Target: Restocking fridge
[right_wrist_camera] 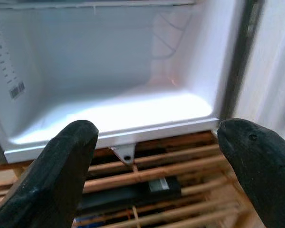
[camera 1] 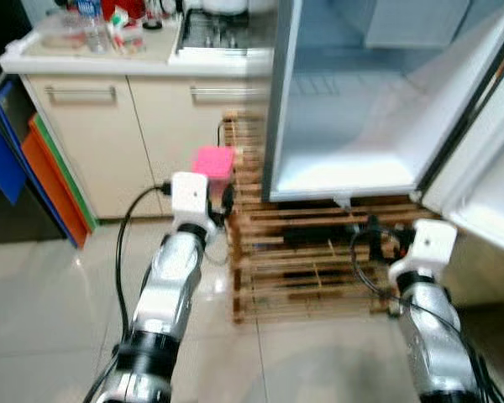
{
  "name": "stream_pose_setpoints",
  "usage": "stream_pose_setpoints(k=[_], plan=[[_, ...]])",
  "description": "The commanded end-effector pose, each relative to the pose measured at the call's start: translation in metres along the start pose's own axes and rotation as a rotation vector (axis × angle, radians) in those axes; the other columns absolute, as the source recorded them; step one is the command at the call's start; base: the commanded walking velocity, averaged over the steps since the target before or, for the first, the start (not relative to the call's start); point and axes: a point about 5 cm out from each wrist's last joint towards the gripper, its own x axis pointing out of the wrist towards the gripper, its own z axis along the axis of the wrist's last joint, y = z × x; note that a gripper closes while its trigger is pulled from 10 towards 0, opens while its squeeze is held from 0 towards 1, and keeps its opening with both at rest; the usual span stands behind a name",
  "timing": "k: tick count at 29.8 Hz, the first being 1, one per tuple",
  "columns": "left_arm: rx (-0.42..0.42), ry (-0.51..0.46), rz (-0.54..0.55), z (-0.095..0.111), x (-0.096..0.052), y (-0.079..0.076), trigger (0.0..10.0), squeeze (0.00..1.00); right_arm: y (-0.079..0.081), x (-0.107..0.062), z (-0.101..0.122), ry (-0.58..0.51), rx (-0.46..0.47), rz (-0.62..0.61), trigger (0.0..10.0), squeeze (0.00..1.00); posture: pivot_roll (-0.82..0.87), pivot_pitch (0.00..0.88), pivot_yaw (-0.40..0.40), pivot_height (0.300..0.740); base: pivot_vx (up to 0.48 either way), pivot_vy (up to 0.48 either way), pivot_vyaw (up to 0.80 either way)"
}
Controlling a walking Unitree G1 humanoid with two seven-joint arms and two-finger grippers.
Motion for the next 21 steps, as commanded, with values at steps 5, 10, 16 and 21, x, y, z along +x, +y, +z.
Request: stream_pose_setpoints(k=[5, 10, 16, 21], plan=[[0.003, 0.002, 0.028, -0.001, 0.0, 0.007, 10.0, 0.0, 0.007, 0.002, 0.001, -0.007, 0.007, 0.021, 10.0, 0.0, 0.05, 0.0, -0.005, 0.74, 0.305, -0.365, 0.0], [0.013, -0.004, -0.008, -0.002, -0.002, 0.0, 10.0, 0.0, 0.006, 0.001, -0.001, -0.001, 0.003, 0.025, 10.0, 0.0, 0.05, 0.0, -0.006, 0.74, 0.346, 0.0, 0.0], [0.01, -0.014, -0.047, -0.003, -0.005, -0.008, 10.0, 0.0, 0.005, -0.002, -0.003, 0.006, -0.004, 0.028, 10.0, 0.0, 0.05, 0.0, -0.009, 0.74, 0.0, 0.0, 0.0], [0.021, -0.024, -0.07, 0.0, -0.001, -0.019, 10.0, 0.0, 0.005, -0.003, -0.004, 0.01, -0.007, 0.033, 10.0, 0.0, 0.04, 0.0, -0.009, 0.74, 0.0, 0.0, 0.0]])
